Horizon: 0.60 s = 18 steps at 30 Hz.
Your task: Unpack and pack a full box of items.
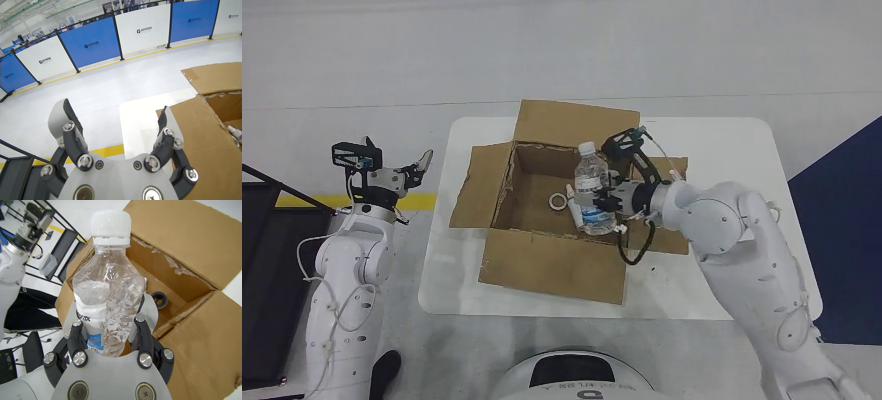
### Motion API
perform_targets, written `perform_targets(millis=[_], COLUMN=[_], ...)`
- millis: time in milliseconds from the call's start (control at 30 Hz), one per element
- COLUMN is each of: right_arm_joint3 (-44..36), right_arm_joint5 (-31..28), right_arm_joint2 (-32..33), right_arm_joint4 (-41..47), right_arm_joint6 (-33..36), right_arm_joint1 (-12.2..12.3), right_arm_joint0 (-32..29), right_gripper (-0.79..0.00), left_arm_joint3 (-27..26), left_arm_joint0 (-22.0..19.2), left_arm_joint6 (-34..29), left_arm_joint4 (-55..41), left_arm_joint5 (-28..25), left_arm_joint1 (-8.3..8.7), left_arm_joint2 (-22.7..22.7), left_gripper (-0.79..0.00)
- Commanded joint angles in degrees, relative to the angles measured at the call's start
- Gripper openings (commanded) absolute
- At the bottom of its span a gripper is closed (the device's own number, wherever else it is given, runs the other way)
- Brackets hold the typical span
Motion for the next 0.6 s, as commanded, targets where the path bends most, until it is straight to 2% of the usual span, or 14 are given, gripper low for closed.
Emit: perform_targets(millis=[0,233,300,400,433,567], right_arm_joint3=[2.8,10.3,11.5,12.5,12.8,13.5], right_arm_joint5=[0.8,8.0,9.3,10.3,10.5,11.1], right_arm_joint2=[-3.6,-15.0,-17.0,-19.0,-19.4,-20.5], right_arm_joint4=[-1.6,-12.9,-14.3,-15.2,-15.2,-15.6], right_arm_joint6=[-0.7,-4.5,-4.0,-3.0,-2.7,-1.9], right_arm_joint1=[-0.5,-2.8,-3.3,-4.0,-4.2,-4.7], right_arm_joint0=[2.2,7.8,9.1,10.3,10.5,11.1], right_gripper=[-0.785,-0.785,-0.594,-0.108,0.0,0.0], left_arm_joint3=[0.0,0.0,0.0,0.0,0.0,0.0], left_arm_joint0=[0.0,0.0,0.0,0.0,0.0,0.0], left_arm_joint6=[0.0,0.0,0.0,0.0,0.0,0.0], left_arm_joint4=[0.0,0.0,0.0,0.0,0.0,0.0], left_arm_joint5=[0.0,0.0,0.0,0.0,0.0,0.0], left_arm_joint1=[0.0,0.0,0.0,0.0,0.0,0.0], left_arm_joint2=[0.0,0.0,0.0,0.0,0.0,0.0], left_gripper=[0.0,0.0,0.0,0.0,0.0,0.0])
